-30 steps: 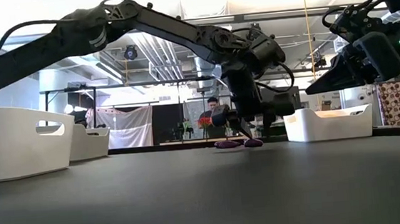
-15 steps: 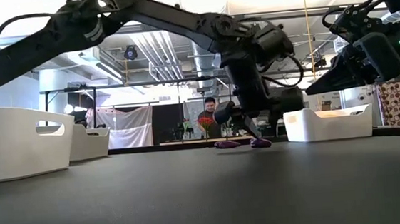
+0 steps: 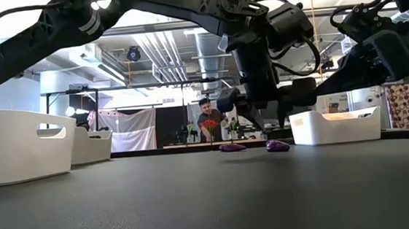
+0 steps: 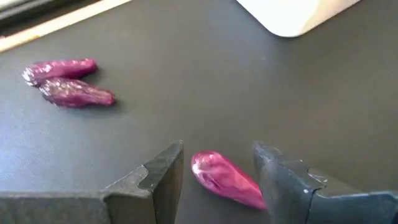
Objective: Sort produce into baskets
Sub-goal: Put the violet eggplant into the gray bin
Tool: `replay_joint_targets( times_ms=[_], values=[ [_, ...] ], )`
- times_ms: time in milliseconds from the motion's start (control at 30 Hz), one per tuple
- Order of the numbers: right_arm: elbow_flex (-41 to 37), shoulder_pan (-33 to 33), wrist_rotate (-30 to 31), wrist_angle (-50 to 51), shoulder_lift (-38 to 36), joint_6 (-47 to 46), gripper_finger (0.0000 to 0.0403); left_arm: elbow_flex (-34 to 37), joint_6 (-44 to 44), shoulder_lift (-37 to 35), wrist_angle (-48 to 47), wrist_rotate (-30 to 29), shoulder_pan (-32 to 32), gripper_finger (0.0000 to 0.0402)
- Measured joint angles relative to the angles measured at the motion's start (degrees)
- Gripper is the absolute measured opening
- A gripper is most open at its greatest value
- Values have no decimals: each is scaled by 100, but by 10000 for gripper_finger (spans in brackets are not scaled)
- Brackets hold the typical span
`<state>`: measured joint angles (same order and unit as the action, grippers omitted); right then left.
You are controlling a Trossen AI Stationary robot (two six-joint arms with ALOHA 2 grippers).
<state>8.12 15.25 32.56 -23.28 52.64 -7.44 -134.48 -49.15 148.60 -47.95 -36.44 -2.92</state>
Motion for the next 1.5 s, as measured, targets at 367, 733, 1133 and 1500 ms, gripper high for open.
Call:
replay_joint_targets(
  times_ms=[367, 733, 1133, 1500],
  values=[
    [-7, -9, 61, 21, 4, 0, 43, 35, -240, 76, -294, 45, 15, 174],
    [-7, -9, 48, 3, 2, 0, 43, 37, -221, 79, -198, -15, 11, 234],
    [336, 419, 274, 1135, -612, 116, 43, 37, -304, 86, -119, -200, 70, 258],
    [459, 662, 1698, 3245, -1480, -1201, 43, 48, -565, 211, 179, -486, 138, 259]
  ],
)
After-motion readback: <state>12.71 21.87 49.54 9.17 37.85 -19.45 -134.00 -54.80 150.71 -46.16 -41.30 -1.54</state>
